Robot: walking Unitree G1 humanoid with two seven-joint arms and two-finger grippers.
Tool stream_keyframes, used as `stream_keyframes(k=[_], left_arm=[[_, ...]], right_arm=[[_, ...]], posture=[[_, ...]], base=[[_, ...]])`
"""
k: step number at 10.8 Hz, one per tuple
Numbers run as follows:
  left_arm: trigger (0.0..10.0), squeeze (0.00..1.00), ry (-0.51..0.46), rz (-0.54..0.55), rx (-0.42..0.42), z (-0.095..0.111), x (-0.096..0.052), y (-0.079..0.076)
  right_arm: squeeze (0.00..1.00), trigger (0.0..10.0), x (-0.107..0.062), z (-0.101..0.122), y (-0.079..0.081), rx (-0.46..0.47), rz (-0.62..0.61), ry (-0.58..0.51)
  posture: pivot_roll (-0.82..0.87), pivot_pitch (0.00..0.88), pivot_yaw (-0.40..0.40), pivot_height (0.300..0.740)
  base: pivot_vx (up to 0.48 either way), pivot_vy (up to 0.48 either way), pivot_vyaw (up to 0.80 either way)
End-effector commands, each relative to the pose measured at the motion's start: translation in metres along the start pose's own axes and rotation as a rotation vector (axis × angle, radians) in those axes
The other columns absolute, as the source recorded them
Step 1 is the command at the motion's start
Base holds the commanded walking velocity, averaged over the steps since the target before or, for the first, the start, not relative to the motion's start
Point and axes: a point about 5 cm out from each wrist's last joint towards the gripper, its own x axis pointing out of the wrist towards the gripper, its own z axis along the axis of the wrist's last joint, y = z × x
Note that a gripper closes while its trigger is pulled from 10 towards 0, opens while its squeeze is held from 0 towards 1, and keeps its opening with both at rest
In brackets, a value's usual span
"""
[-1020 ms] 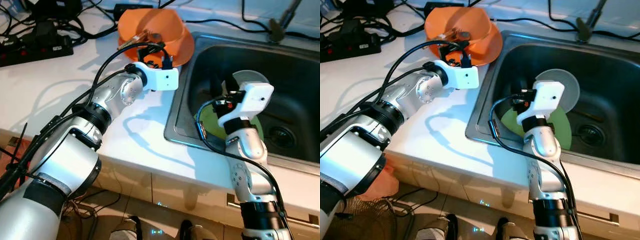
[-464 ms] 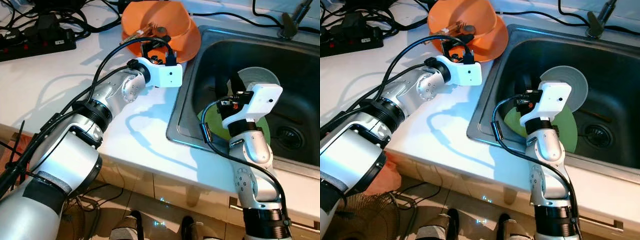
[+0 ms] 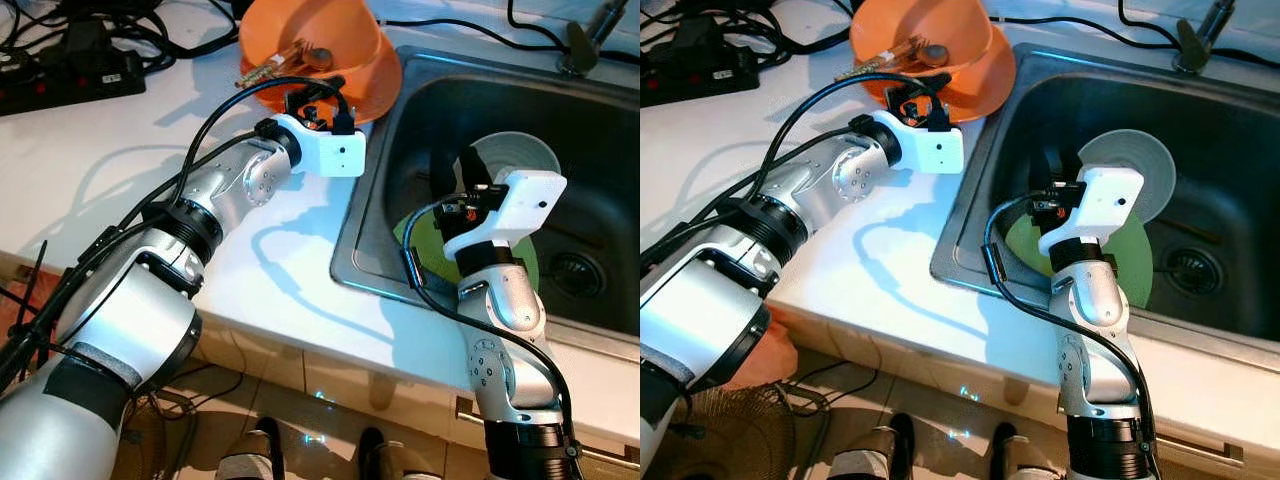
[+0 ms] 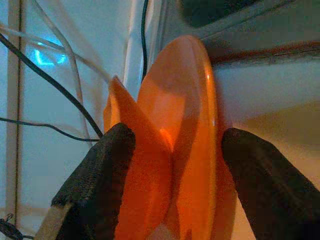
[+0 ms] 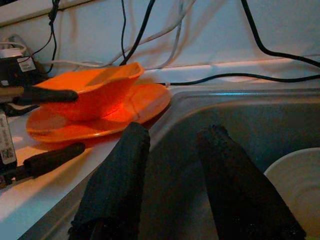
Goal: Kitchen organization
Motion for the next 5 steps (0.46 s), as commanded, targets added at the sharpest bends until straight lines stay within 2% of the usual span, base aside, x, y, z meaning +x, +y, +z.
stream_keyframes(k=[1, 2, 3, 4, 5], left_arm=[[6.7, 0.0, 0.057, -0.191, 0.019, -0.0109, -0.0102, -0.047], [10.0, 0.0, 0.065, -0.192, 0.025, -0.0111, -0.0096, -0.0463], [10.0, 0.0, 0.067, -0.192, 0.025, -0.011, -0.0094, -0.0465], [8.0, 0.0, 0.073, -0.193, 0.023, -0.0114, -0.0094, -0.0469], [0.0, 0.0, 0.077, -0.206, 0.007, -0.0117, -0.0097, -0.0483]], right_arm=[[0.0, 10.0, -0.0123, -0.0296, -0.0035, 0.039, -0.037, 0.128], [0.0, 10.0, -0.0129, -0.0293, -0.0027, 0.039, -0.037, 0.131], [0.0, 10.0, -0.0138, -0.0285, -0.0029, 0.039, -0.037, 0.131], [0.0, 10.0, -0.0145, -0.0284, -0.003, 0.039, -0.038, 0.131], [0.0, 10.0, -0.016, -0.0283, -0.0032, 0.04, -0.041, 0.133]], posture=[[0.09, 0.366, 0.067, 0.74], [0.08, 0.372, 0.067, 0.74], [0.08, 0.375, 0.067, 0.74], [0.08, 0.377, 0.069, 0.74], [0.08, 0.383, 0.07, 0.74]], base=[[0.0, 0.0, 0.0], [0.0, 0.0, 0.0], [0.0, 0.0, 0.0], [0.0, 0.0, 0.0], [0.0, 0.0, 0.0]])
